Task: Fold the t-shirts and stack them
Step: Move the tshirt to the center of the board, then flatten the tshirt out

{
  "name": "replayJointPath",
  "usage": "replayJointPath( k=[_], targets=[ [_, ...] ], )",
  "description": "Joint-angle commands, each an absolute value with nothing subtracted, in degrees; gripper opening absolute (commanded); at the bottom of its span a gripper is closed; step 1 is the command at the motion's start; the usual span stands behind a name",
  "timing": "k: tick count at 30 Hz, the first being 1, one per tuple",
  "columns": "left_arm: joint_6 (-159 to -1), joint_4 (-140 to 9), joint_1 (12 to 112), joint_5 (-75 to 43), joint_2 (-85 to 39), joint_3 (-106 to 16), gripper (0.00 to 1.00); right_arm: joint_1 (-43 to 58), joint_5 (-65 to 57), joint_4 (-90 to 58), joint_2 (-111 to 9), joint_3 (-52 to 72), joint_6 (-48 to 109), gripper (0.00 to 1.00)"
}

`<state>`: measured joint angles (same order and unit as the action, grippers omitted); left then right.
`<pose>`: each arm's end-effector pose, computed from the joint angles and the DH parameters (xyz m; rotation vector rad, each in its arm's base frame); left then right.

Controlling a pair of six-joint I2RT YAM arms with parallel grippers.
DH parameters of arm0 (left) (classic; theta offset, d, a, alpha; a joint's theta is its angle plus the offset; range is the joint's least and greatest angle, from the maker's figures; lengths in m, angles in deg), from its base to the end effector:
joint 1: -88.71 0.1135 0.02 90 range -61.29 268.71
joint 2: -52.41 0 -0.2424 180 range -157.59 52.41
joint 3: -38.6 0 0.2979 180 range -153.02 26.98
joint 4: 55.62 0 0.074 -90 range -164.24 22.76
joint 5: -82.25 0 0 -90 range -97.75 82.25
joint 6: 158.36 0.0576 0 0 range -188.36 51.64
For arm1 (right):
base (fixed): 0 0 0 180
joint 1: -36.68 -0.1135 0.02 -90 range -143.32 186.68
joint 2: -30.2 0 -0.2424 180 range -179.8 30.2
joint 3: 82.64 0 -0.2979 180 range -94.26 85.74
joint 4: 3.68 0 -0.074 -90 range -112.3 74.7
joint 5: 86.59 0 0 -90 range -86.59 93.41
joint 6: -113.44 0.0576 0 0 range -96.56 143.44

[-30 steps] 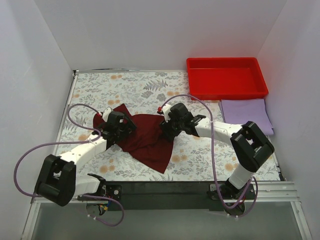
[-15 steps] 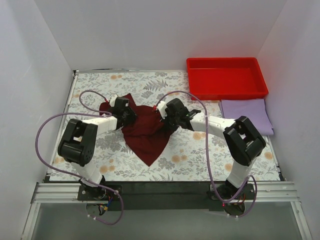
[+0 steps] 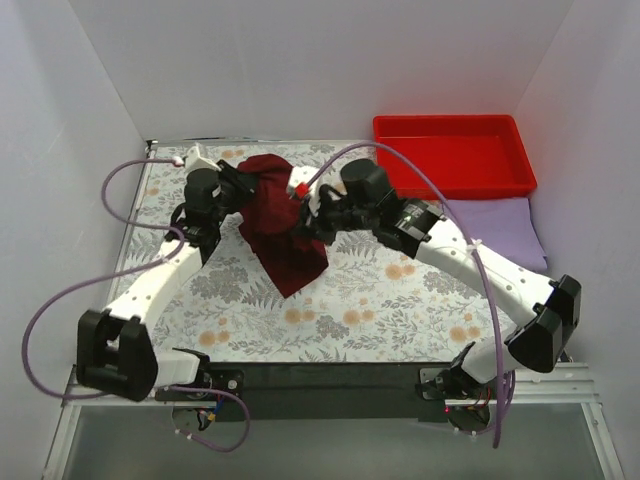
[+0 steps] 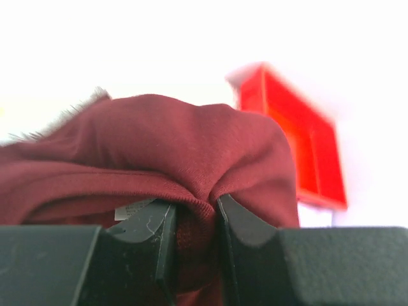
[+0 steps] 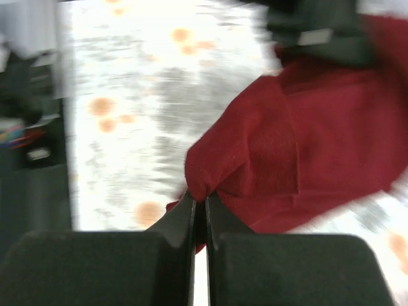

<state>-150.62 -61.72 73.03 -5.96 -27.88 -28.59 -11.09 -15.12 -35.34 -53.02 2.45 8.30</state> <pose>0.3794 -0.1046 0.2416 -1.1563 1.7191 -1.0894 0.2580 0.3114 0.3706 -1.2073 1.5466 0.6888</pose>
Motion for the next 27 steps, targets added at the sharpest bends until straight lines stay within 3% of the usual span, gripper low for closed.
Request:
replayJointPath(
  k=[1, 2, 3, 4, 6, 11, 21, 27],
  targets=[
    [-147.56, -69.57, 74.74, 4.8, -12.4, -22.6, 0.29, -24.11, -26.37, -40.35, -59.26, 2.33, 11.74, 0.18],
    [-146.6, -73.44, 75.0, 7.87, -10.8, -20.42, 0.46, -25.62, -27.69, -40.53, -61.27, 2.68, 12.79, 0.3],
    [-146.15, -75.4, 75.09, 10.42, -7.39, -18.22, 0.55, -28.42, -27.79, -41.22, -62.86, 3.03, 13.15, 0.36],
    [-146.15, -79.16, 75.18, 12.45, -3.96, -16.37, 0.71, -30.45, -26.92, -41.41, -63.74, 4.08, 13.76, 0.44],
    [-145.97, -83.84, 75.26, 14.05, 1.05, -14.6, 0.8, -31.52, -24.38, -41.58, -63.23, 5.75, 14.64, 0.5],
    [-144.65, -91.05, 75.35, 17.21, 8.73, -12.75, 0.82, -27.77, -7.61, -37.73, -57.0, 15.58, 17.36, 0.56],
    [-149.56, -92.11, 75.27, 6.41, 2.24, -8.36, 0.83, -5.88, -4.33, -22.7, -59.87, 24.31, 27.91, 0.62],
    [-155.28, -90.19, 75.27, 1.05, -0.84, -3.53, 0.83, -1.82, -8.89, -18.13, -69.98, 19.92, 29.59, 0.64]
  ],
)
